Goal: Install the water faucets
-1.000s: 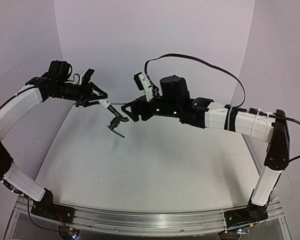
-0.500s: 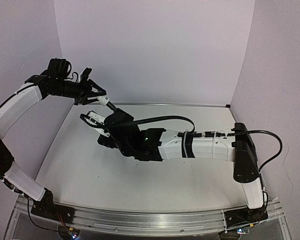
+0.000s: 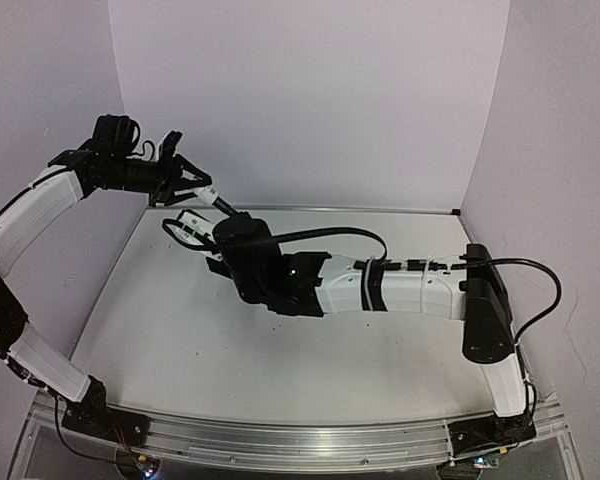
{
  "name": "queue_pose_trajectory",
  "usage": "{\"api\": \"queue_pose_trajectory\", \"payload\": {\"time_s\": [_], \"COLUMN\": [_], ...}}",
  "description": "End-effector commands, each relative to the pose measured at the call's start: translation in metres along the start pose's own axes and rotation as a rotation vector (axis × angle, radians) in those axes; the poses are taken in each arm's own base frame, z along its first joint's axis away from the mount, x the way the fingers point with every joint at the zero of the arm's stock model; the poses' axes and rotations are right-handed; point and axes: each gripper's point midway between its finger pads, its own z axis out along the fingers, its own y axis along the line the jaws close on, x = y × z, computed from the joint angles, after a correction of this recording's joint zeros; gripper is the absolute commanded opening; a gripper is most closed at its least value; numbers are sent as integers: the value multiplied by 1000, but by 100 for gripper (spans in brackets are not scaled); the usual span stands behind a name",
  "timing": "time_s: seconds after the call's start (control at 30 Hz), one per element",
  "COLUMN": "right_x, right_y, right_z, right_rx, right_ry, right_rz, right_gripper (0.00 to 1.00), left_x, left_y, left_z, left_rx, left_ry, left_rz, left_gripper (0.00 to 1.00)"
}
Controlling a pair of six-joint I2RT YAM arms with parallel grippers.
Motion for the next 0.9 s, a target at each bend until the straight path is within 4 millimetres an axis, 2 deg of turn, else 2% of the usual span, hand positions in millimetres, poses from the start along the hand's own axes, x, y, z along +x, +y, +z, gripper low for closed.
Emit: {"api": "queue_pose_trajectory", "payload": {"time_s": [0.0, 0.1, 0.2, 0.27, 0.33, 0.37, 0.47, 0.63, 0.7, 0.77, 0.83, 0.87], "right_x": [-22, -19, -17, -13, -13, -3, 6, 17, 19, 32, 45, 50], "right_y": [-30, -31, -34, -45, -56, -64, -74, -84, -84, -84, -87, -89], "right_z": [-11, -14, -20, -23, -30, -27, -32, -33, -27, -7, 17, 24], "right_rx": [-74, -166, -306, -400, -546, -614, -915, -1378, -1477, -1441, -1288, -1216], "right_ry": [-91, -106, -131, -151, -194, -195, -228, -255, -211, -150, -93, -74], "right_rz": [123, 198, 282, 391, 513, 584, 789, 1021, 1104, 1183, 1241, 1241], "right_gripper": [41, 27, 23, 18, 9, 6, 4, 6, 7, 11, 27, 32], "left_x": [9, 12, 15, 17, 24, 28, 40, 60, 64, 67, 68, 67], "left_y": [-19, -14, -12, -12, -16, -19, -30, -56, -63, -65, -63, -61], "left_z": [-6, -3, -1, 0, 0, -1, -5, -20, -27, -29, -29, -28], "left_rx": [79, 81, 83, 95, 135, 158, 242, 415, 449, 452, 438, 422], "left_ry": [29, 44, 55, 65, 92, 106, 145, 202, 203, 200, 197, 194], "left_rz": [77, 76, 94, 114, 141, 156, 217, 307, 340, 350, 339, 330], "left_gripper": [0, 0, 0, 0, 0, 0, 0, 0, 0, 0, 0, 0]}}
